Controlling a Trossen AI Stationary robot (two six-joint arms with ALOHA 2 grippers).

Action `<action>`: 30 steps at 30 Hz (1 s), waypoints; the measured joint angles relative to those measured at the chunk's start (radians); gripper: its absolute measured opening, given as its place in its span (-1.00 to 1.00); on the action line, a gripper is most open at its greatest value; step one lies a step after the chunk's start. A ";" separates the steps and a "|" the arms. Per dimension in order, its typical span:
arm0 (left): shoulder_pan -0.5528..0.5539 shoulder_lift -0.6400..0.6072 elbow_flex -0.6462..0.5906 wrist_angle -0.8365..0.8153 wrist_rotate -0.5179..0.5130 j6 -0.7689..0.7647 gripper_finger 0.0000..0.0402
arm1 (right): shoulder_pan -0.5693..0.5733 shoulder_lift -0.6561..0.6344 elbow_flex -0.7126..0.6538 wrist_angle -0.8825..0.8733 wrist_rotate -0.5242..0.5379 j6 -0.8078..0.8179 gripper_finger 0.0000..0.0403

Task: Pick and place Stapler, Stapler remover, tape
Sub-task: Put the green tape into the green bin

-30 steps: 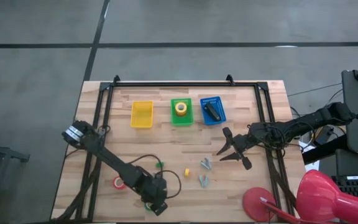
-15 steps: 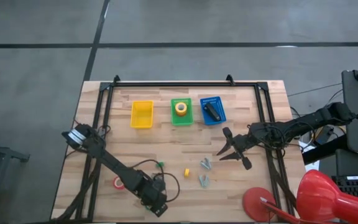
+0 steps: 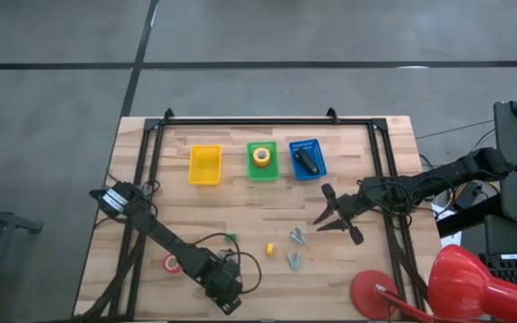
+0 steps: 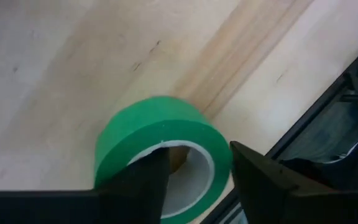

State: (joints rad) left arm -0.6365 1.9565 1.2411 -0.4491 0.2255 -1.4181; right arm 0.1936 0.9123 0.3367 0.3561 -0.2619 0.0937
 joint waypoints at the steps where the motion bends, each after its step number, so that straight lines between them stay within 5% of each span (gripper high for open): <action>1: 0.002 -0.001 0.000 0.000 0.001 0.007 -0.23 | 0.000 0.000 0.000 0.000 0.000 0.000 -0.54; 11: 0.020 -0.031 -0.004 0.003 -0.062 0.074 -0.76 | 0.000 0.000 0.000 0.000 0.001 0.000 -0.56; 21: 0.058 -0.104 -0.007 0.105 -0.270 0.269 -0.63 | 0.000 0.000 0.000 0.024 0.001 -0.003 -0.66; 30: 0.120 -0.142 -0.005 0.469 -0.502 0.715 -0.76 | 0.000 0.017 0.000 0.048 0.002 0.011 -0.69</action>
State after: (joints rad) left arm -0.5167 1.8148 1.2362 0.0199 -0.2764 -0.7032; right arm 0.1940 0.9292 0.3363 0.4039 -0.2595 0.1042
